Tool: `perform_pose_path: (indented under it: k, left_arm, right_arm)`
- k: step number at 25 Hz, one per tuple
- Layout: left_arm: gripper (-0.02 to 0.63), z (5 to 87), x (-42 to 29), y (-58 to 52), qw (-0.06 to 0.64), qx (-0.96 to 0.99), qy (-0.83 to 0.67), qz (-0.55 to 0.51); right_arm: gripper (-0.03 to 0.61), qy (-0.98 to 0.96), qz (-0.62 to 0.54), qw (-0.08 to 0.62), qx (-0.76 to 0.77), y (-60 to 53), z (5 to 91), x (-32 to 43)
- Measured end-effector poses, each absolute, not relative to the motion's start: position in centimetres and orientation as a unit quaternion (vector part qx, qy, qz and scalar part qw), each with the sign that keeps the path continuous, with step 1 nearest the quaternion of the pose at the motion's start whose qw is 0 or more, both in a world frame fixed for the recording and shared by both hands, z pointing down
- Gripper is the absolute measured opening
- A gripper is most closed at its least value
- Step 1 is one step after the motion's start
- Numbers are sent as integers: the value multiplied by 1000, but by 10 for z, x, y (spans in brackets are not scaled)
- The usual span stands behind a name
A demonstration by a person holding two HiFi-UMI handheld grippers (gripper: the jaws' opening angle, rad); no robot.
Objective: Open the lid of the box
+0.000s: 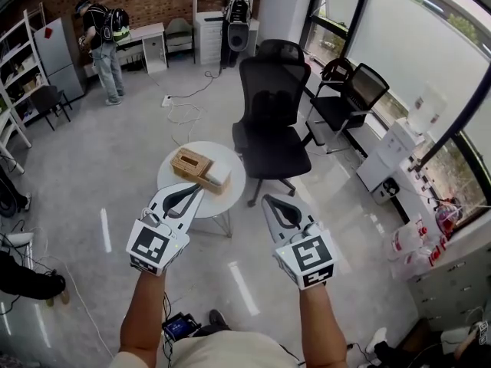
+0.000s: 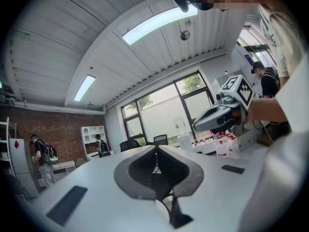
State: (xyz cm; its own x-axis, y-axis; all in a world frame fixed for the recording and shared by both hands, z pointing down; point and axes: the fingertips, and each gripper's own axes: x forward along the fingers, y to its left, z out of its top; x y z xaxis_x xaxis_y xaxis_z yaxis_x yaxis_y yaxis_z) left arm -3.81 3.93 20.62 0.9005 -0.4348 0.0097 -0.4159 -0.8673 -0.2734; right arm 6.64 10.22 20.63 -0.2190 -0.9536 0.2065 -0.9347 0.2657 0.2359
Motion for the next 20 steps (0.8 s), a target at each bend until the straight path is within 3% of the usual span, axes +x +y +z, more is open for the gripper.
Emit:
perform_pose_path:
  k: [20]
  left_arm:
    - [18, 243, -58, -100, 128, -952, 273, -60]
  right_arm:
    - [-8, -811, -34, 147, 566, -54, 227, 74]
